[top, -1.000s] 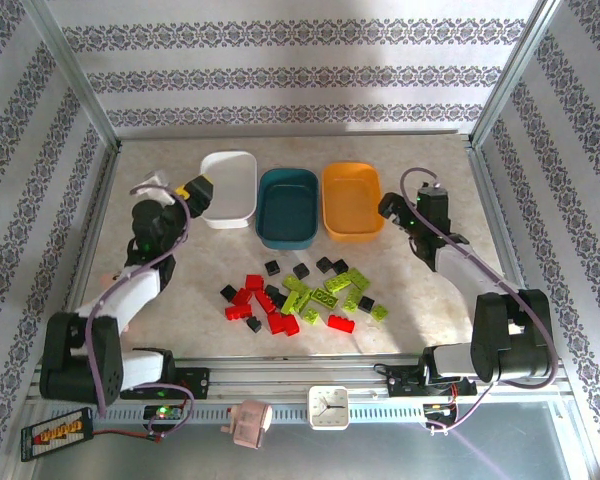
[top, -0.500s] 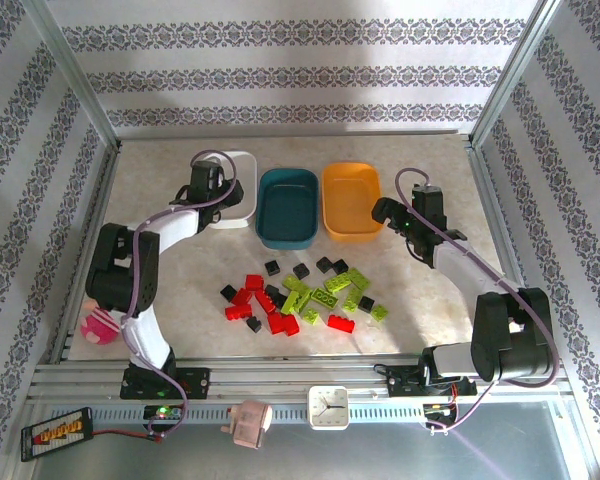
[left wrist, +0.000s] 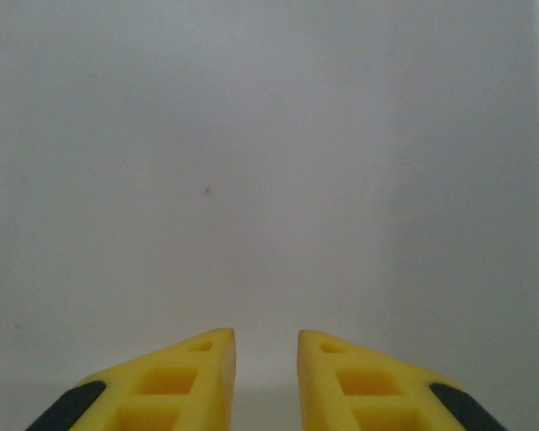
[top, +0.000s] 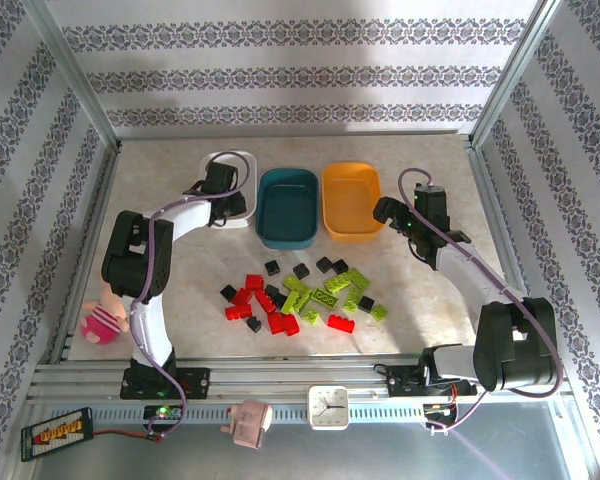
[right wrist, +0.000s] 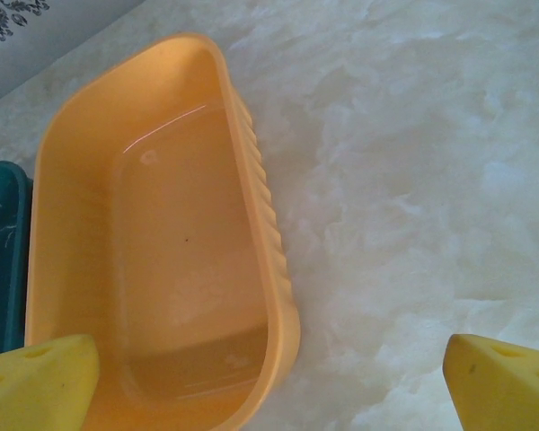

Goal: Sort the legos into containers by color
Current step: Move the container to the top-center of the table, then pick up the lego from the bottom-center of the table.

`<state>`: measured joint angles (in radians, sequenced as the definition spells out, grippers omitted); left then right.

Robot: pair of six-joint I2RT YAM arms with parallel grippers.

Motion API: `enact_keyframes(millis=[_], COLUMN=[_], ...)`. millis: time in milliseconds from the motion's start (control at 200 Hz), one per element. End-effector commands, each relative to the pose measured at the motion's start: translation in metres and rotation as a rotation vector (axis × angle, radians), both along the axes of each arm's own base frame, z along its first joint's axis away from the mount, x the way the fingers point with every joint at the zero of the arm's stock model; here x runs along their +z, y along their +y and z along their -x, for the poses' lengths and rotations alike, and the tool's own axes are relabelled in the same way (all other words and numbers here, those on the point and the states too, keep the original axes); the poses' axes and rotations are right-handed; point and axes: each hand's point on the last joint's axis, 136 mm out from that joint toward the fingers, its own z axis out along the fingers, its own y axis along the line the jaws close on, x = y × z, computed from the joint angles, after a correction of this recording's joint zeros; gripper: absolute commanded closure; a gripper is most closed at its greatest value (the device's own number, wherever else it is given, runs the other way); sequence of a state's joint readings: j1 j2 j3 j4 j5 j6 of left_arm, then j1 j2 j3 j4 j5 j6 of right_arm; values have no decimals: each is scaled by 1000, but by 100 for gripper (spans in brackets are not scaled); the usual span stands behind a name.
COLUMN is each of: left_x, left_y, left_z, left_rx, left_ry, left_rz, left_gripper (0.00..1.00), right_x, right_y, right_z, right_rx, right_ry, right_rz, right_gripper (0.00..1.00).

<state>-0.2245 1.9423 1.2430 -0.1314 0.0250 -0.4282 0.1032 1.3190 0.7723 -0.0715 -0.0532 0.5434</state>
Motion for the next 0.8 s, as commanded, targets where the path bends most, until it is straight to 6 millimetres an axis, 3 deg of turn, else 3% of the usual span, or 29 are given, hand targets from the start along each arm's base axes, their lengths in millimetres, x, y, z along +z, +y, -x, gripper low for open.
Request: enact_keyframes(millis=[0, 285, 365, 510, 560, 570, 580, 685, 795], left_x=[8, 30, 56, 124, 144, 147, 151, 177, 189], left_y=[-6, -12, -13, -22, -20, -20, -20, -10, 2], left_z=[28, 63, 69, 89, 100, 102, 105, 129, 152], left_rx=[-71, -98, -79, -91, -90, -89, -91, -68, -8], left_ry=[20, -25, -94, -260, -306, -315, -324, -402, -459], left_rz=[-23, 26, 82, 185, 209, 213, 218, 250, 296], left_gripper=[76, 76, 62, 41, 18, 5, 1, 1, 1], right_x=[7, 0, -2, -17, -24, -25, -28, -45, -48], right_y=[8, 19, 29, 62, 72, 74, 76, 91, 127], right_z=[-6, 0, 6, 30, 42, 44, 47, 74, 109], right_rx=[25, 66, 110, 237, 270, 275, 282, 345, 524], right_ry=[-11, 22, 36, 105, 132, 136, 143, 200, 205], right_rz=[6, 23, 10, -23, -12, -10, -7, 12, -23], right_gripper=[2, 4, 8, 12, 12, 12, 12, 13, 16])
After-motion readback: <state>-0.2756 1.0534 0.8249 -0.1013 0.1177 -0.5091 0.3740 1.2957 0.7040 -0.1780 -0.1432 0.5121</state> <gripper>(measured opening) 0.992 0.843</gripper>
